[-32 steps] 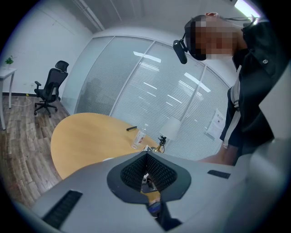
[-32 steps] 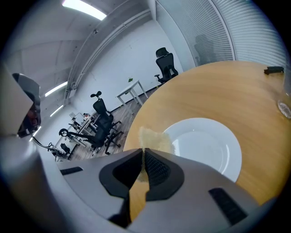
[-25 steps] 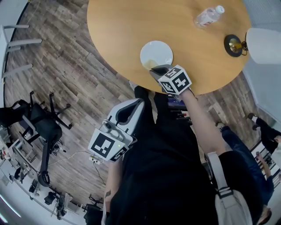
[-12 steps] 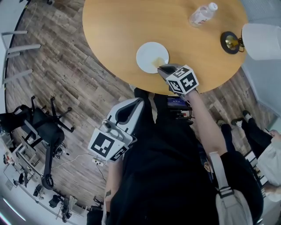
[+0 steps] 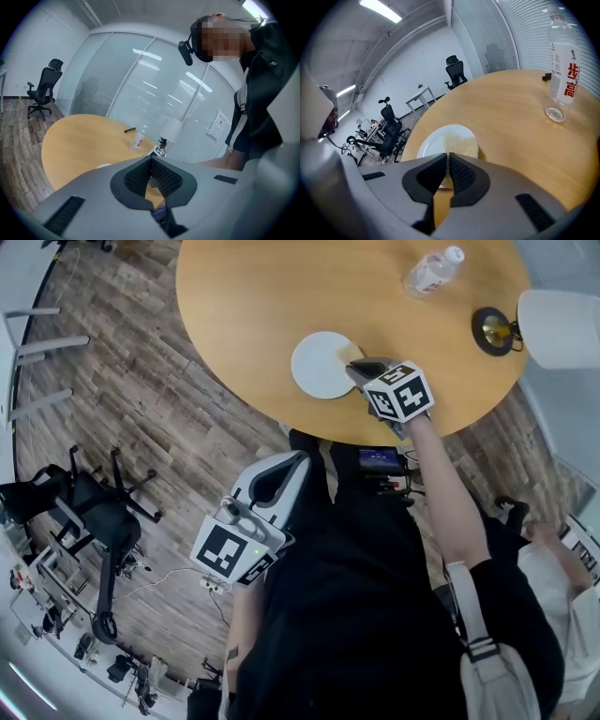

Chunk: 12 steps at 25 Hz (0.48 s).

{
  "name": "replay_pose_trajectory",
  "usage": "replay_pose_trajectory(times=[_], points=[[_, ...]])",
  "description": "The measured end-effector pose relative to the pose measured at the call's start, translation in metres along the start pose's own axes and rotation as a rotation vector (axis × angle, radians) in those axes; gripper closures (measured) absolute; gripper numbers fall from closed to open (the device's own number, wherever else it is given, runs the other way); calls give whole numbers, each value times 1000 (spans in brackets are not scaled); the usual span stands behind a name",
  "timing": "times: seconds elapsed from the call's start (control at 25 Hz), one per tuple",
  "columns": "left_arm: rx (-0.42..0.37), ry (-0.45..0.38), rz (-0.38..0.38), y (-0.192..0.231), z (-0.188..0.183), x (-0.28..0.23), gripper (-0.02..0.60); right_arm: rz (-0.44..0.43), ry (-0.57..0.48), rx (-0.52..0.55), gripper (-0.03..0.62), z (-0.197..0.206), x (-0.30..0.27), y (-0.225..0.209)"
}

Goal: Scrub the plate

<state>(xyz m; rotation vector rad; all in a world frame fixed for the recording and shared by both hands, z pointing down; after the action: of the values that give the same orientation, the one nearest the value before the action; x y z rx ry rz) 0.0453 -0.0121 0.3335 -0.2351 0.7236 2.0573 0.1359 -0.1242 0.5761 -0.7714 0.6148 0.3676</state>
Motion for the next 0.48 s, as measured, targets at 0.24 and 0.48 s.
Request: replay_pose_trajectory(times=[0.24,0.48], points=[[6,-2,-13,2,0,-1,569,1,14,26,568,-23,-12,-15],[16,-2,-23,7,-3,3,569,-37,43,52,568,-40,-34,-7]])
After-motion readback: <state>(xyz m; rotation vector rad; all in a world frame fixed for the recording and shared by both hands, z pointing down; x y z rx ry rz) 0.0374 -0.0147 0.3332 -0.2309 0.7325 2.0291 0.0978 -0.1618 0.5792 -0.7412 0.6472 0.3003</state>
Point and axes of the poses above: the fingertips, and each gripper's own axes: x backward along the fingers, y to its left, z out of its underside, the point moved 1 cm from there along x, backward along the fingers, and after that the axes turned 11 degrees about -z, right-handed, at the moved point
